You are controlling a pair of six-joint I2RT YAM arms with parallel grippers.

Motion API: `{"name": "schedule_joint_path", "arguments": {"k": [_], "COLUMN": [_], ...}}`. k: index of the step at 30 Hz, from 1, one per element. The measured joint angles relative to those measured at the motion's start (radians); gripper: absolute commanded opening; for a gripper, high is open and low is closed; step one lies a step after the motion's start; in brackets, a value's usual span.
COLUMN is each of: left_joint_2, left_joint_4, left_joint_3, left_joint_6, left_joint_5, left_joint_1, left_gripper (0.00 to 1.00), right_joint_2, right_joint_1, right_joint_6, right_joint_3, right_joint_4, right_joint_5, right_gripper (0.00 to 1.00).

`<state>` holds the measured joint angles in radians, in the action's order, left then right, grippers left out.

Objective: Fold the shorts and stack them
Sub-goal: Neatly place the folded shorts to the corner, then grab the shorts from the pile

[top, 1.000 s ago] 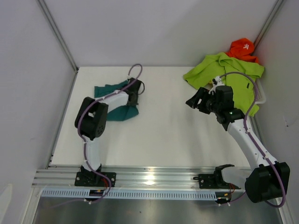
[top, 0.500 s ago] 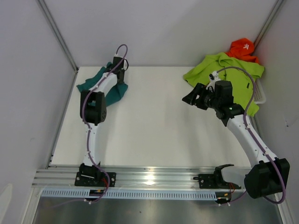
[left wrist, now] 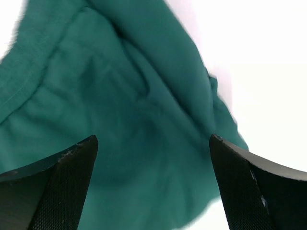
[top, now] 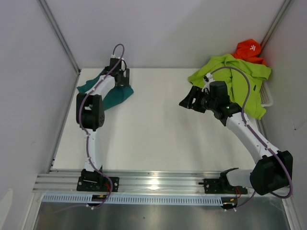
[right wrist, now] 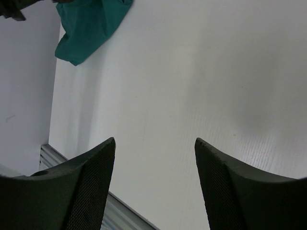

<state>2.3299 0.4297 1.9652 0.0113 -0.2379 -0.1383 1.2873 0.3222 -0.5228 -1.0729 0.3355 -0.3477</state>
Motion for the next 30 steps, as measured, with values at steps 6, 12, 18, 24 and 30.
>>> {"name": "schedule_joint_path", "arguments": {"k": [6,12,18,24,30], "left_joint_2": [-0.304,-0.537,-0.728,-0.956,-1.252], "left_joint_4": [-0.039,-0.062,-0.102,-0.108,-0.143], "left_joint_3": [-0.195,-0.308,-0.653,-0.898,-1.085], "left_joint_6": [0.071,0.199,0.332,0.394,0.432], "left_joint_5": [0.029,0.072,0.127,0.141,0.145], "left_joint_1": [-0.034,-0.14,-0.241,-0.319,-0.332], "left_gripper": [0.99,0.99,0.99,0.99,0.99], "right_joint_2": [0.002,0.006,0.052,0.189,0.388], "right_joint_1": [0.008,-0.046,-0.163,-0.328,-0.385], "right_joint_6": [0.001,0.016,0.004,-0.095,-0.076], "right_joint_3": [0.0,-0.024,-0.102,-0.182,-0.392], "right_joint_4": [0.007,0.062,0.064,0.014,0.068], "right_joint_5": [0.023,0.087,0.302,0.398,0.576], "right_gripper": [0.71,0.94,0.99,0.99,1.0]}}
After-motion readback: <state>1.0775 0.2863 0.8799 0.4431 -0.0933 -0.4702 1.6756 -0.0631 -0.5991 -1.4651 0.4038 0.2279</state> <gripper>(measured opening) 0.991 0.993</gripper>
